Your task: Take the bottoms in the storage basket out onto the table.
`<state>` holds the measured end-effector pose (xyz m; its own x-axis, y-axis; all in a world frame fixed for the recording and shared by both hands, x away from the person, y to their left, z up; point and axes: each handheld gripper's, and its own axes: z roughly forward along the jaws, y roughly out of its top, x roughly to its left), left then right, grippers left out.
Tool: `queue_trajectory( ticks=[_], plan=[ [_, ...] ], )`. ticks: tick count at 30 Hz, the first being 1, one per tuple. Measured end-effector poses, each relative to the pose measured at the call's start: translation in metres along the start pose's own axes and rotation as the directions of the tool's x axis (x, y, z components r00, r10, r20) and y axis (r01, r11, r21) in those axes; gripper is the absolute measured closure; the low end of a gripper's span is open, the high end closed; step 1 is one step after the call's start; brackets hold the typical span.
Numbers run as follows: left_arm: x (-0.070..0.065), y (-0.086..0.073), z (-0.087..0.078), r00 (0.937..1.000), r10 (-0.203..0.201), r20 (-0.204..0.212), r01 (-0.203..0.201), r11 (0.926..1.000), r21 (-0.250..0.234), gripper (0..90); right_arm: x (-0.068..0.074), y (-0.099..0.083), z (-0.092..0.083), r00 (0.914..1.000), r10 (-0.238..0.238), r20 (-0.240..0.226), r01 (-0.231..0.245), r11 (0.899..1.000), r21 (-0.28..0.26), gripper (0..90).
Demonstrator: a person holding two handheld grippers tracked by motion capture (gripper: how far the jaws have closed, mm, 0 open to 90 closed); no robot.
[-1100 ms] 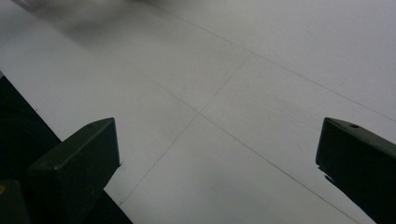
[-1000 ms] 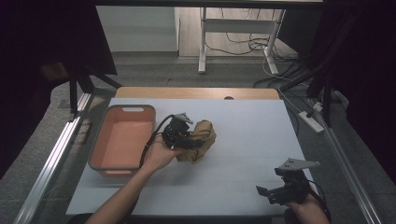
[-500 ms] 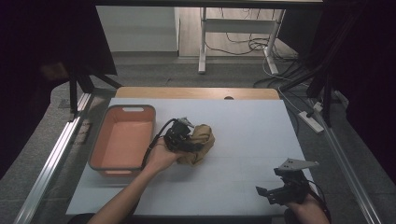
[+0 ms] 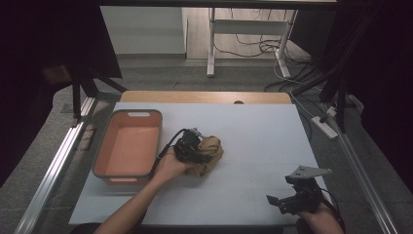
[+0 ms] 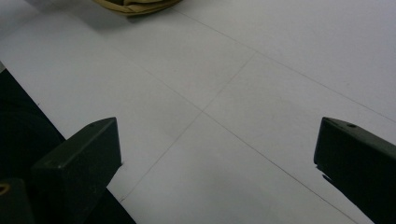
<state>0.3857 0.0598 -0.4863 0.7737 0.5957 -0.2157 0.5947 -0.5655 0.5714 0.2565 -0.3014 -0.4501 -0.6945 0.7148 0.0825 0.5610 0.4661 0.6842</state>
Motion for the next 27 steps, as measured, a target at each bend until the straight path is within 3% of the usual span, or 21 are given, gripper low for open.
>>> queue_trajectory(
  ticks=[7,11,17,27],
  plan=[
    [0.007,-0.004,0.007,0.9983,-0.038,0.045,0.038,0.9992,-0.006,44.4,0.000,0.000,0.000,1.0000,-0.001,-0.001,0.001,1.000,0.002,0.9],
    [0.006,-0.006,0.012,0.9978,-0.034,0.056,0.035,0.9994,-0.007,42.0,0.000,0.000,0.000,1.0000,-0.003,0.000,0.003,1.000,0.004,1.0],
    [-0.001,-0.005,0.016,0.9997,0.005,0.024,-0.005,0.9999,0.012,36.8,0.000,0.000,0.001,1.0000,-0.007,-0.002,0.007,1.000,0.010,1.0],
    [-0.001,-0.005,0.020,0.9998,-0.010,-0.019,0.010,0.9997,0.024,20.6,0.001,0.000,0.001,0.9999,-0.009,-0.005,0.009,1.000,0.011,1.0]
  ],
)
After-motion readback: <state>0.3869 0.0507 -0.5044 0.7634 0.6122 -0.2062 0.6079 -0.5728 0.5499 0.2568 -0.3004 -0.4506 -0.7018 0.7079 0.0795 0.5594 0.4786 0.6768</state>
